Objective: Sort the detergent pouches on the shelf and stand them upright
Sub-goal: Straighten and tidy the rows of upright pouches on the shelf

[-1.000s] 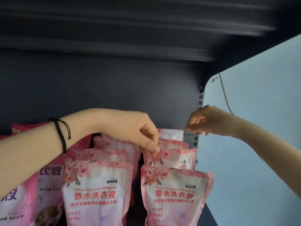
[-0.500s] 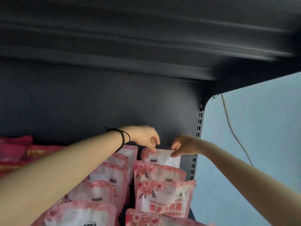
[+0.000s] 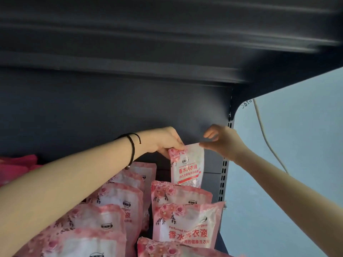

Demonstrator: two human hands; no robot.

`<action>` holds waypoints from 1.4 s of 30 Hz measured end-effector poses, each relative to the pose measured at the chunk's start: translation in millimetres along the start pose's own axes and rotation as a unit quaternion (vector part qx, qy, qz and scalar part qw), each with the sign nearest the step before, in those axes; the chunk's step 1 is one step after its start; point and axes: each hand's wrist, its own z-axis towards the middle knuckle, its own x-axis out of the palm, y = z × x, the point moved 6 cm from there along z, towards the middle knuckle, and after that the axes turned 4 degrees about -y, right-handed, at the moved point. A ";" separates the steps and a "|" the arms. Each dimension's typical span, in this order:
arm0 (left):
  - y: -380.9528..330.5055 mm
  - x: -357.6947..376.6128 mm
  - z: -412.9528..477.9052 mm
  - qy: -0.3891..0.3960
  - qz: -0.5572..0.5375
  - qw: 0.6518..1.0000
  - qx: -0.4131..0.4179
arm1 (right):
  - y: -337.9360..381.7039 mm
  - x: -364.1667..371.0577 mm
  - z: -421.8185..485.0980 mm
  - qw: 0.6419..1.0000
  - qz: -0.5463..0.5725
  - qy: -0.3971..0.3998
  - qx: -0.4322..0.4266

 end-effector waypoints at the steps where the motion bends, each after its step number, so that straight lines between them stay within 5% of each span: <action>1: -2.2 4.3 -0.2 -0.002 -0.037 0.999 -0.017 | 6.1 -5.3 -4.6 1.000 0.006 -0.026 -0.001; 7: -13.3 17.7 -6.4 -0.034 -0.225 0.972 -0.054 | 27.4 19.1 -44.1 0.993 0.003 0.103 0.051; 12: -23.0 13.1 -11.0 -0.069 -0.254 0.964 -0.035 | 37.4 22.8 -54.5 0.999 -0.022 -0.041 0.025; 16: -28.6 -2.0 -12.2 -0.070 -0.196 0.978 0.021 | 38.0 2.6 -52.3 0.991 0.036 -0.130 0.006; 21: -17.9 -25.7 -9.2 -0.070 0.098 0.978 0.171 | 32.4 -17.7 -43.5 0.985 0.079 -0.155 -0.023; 33: 1.0 -38.3 -2.5 -0.047 0.087 0.981 0.168 | -12.5 13.2 -37.5 0.944 0.312 -0.057 0.084; 42: 20.1 -11.1 2.1 -0.035 0.173 0.970 0.169 | -50.9 54.4 -48.6 0.972 0.192 0.036 0.134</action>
